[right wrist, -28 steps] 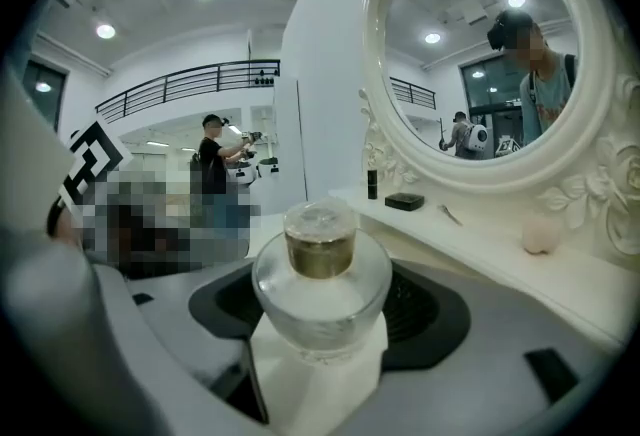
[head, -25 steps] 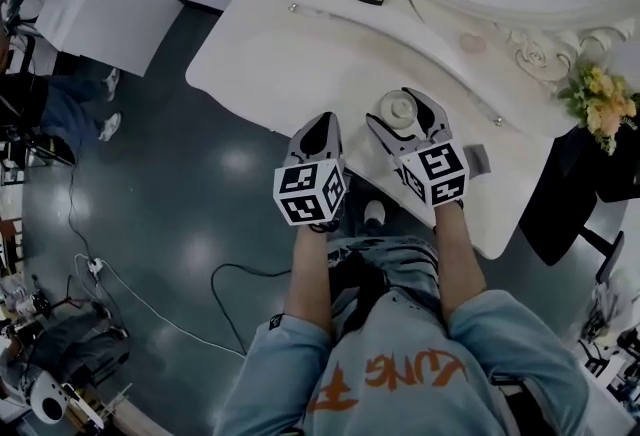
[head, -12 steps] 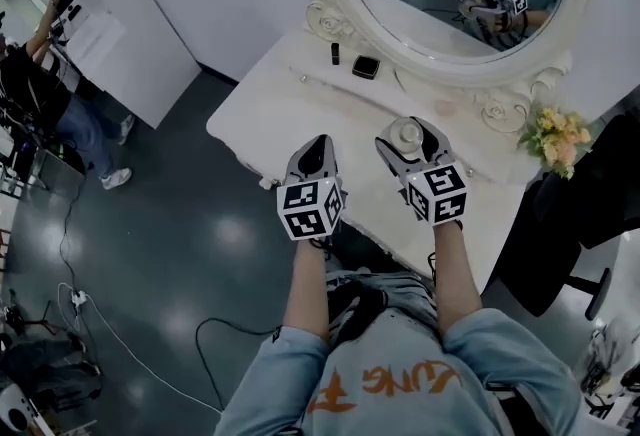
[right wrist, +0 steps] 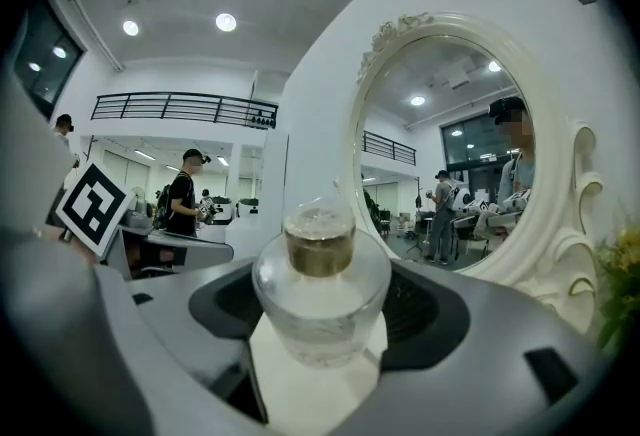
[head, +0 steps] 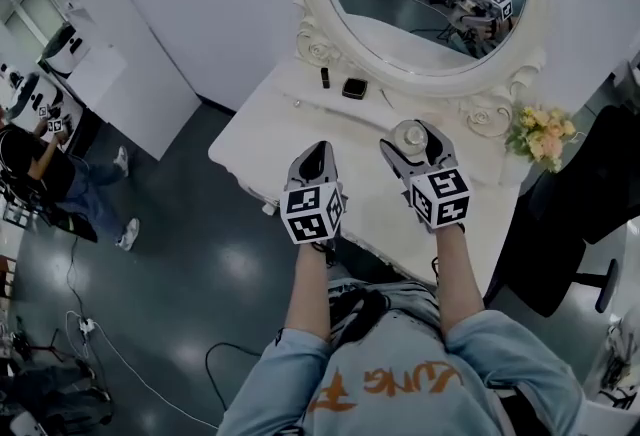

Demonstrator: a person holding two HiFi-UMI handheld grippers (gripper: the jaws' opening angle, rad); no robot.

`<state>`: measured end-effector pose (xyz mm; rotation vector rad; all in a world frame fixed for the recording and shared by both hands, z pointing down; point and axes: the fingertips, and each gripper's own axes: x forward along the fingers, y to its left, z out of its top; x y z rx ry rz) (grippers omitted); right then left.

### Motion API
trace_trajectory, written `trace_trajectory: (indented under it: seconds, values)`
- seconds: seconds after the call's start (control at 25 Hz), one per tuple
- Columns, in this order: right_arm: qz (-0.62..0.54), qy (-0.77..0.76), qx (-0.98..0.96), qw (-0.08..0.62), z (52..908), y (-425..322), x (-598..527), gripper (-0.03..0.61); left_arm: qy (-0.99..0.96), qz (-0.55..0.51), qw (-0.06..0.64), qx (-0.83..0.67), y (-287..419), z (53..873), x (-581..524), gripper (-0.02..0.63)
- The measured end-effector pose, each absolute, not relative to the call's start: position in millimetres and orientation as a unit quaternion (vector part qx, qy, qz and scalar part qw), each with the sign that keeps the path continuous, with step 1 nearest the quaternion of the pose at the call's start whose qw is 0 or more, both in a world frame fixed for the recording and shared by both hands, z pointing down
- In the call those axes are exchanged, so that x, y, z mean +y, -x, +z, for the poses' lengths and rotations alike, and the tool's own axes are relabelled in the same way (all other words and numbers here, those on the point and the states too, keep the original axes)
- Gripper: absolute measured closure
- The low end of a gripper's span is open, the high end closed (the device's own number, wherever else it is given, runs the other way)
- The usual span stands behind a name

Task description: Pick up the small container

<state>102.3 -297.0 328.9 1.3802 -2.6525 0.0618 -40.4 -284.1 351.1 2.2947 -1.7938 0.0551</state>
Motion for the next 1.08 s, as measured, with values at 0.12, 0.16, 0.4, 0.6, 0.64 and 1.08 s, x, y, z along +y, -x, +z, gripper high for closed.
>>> trace_trajectory:
  seconds: [0.12,0.16,0.4,0.6,0.64,1.08]
  values:
    - [0.016,-0.461,-0.884,0.069,326.8,-103.3,-295.6,0.247,-0.785,0.022,0.109,-0.609,39.1,349.6,-285.2,0.592]
    - [0.014,-0.460,-0.885,0.068,326.5,-102.6,-294.7,0.247,-0.786,0.022,0.108,-0.609,39.1,349.4,-285.3,0.592]
    - [0.009,-0.458,-0.887,0.066,324.3,-101.2,-292.8,0.247,-0.788,0.024,0.102,-0.607,37.5,346.5,-284.6,0.592]
    - [0.010,-0.458,-0.886,0.066,326.3,-100.5,-290.6,0.247,-0.786,0.027,0.102,-0.609,39.9,349.8,-282.9,0.592]
    - [0.010,-0.458,-0.886,0.067,326.3,-100.0,-290.6,0.247,-0.787,0.028,0.102,-0.608,40.1,349.8,-283.1,0.592]
    - [0.005,-0.454,-0.888,0.072,328.6,-95.8,-292.6,0.247,-0.790,0.030,0.108,-0.603,40.3,355.6,-288.4,0.592]
